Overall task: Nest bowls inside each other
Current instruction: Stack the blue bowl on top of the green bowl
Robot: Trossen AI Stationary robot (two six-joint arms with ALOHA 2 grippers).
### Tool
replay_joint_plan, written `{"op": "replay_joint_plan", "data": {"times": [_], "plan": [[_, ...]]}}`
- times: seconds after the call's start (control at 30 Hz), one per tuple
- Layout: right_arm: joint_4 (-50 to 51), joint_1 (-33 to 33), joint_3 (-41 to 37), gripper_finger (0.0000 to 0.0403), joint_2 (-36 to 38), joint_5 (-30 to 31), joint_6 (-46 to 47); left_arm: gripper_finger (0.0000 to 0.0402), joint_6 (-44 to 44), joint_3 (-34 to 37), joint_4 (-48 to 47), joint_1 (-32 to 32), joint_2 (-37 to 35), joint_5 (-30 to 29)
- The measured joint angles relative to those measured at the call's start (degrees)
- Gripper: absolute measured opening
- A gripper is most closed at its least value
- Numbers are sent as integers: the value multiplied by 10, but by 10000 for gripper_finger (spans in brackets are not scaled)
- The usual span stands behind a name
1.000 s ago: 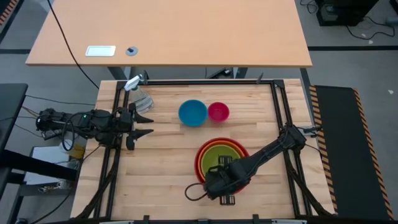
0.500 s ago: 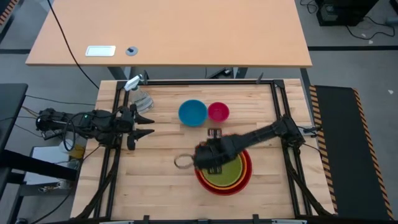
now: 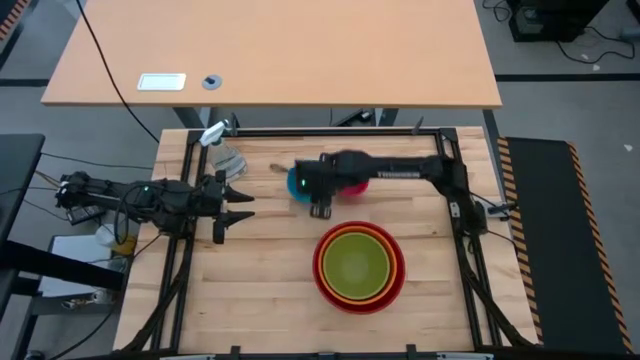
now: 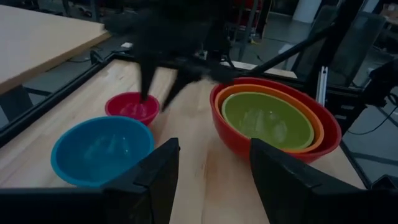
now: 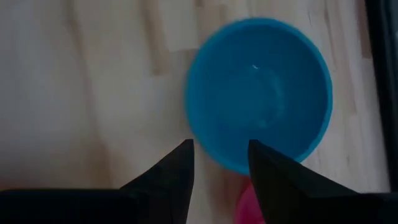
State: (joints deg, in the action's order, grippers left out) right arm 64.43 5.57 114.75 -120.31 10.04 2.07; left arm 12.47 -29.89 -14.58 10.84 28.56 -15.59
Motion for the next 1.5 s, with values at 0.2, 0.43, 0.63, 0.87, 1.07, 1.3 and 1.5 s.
{"op": "replay_joint_plan", "data": {"times": [0.2,0.43,0.63,0.87,1.07,1.3,1.5], "plan": [[-77,83,-58,158,0,-32,-7,199,0,0,-2,0,0,0],[-138,151,-103,158,0,-51,7,199,-1,0,-2,0,0,0],[-164,169,-136,158,-4,-93,5,199,-3,0,-3,0,1,0],[-204,170,-169,152,-5,-98,14,199,-6,0,6,0,1,0],[-227,167,-186,102,-5,-86,23,199,-6,0,11,0,1,0],[-239,165,-184,11,-5,-82,33,199,-7,0,10,0,1,0],[-237,163,-166,48,-5,-81,33,199,-6,0,10,0,1,0]]}}
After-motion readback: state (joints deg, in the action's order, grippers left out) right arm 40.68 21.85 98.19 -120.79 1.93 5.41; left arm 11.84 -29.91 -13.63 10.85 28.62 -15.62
